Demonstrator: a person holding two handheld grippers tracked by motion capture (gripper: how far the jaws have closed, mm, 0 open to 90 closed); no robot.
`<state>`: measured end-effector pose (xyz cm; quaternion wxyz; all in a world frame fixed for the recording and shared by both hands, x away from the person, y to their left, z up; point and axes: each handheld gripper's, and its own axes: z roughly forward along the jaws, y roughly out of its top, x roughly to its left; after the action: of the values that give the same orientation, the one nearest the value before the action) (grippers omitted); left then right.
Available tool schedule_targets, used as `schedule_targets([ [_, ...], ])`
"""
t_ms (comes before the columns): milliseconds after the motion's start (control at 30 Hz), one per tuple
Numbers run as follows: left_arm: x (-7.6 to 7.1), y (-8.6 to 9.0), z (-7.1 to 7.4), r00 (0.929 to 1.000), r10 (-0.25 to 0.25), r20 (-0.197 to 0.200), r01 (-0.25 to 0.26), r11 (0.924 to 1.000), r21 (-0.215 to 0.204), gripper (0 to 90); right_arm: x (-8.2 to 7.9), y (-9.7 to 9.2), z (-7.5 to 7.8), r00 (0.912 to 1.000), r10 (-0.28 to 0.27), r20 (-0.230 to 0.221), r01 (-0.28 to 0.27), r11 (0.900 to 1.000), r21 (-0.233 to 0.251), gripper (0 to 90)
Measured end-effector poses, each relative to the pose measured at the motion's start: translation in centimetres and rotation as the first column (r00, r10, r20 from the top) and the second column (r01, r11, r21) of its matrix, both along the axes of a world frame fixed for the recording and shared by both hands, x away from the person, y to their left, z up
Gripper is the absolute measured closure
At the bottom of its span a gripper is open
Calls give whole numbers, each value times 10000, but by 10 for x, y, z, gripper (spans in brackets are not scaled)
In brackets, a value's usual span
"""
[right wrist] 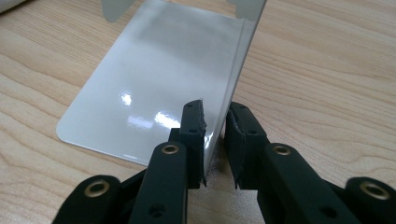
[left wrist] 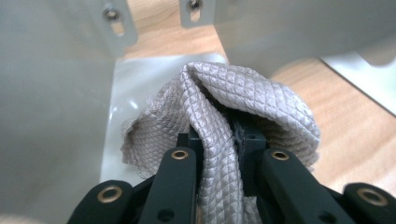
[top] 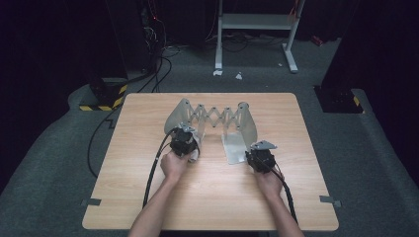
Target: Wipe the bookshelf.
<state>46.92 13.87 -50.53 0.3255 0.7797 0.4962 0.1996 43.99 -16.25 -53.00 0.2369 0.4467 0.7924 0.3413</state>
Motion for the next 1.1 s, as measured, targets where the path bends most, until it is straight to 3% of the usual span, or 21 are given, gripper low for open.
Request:
schedule_targets([
  [100,-11,11,0,9999,101,37,-100,9997,-228,801,0,0,0,10000,-10,-18,10,10000,13,775],
  [300,-29,34,5,9991,357,207,-353,9992,-181,801,0,-1,0,10000,17,-30,-17,10000,25,775],
  [600,-43,65,14,9964,808,248,-801,9963,-301,801,0,0,0,10000,4,-33,-4,10000,22,775],
  [1033,-32,99,15,9852,1711,-55,-1712,9838,-524,801,0,0,0,10000,-9,-26,9,10000,1,783],
  [1100,-28,103,14,9832,1815,-210,-1822,9825,-380,801,-1,0,0,10000,-74,31,74,9999,-89,804],
])
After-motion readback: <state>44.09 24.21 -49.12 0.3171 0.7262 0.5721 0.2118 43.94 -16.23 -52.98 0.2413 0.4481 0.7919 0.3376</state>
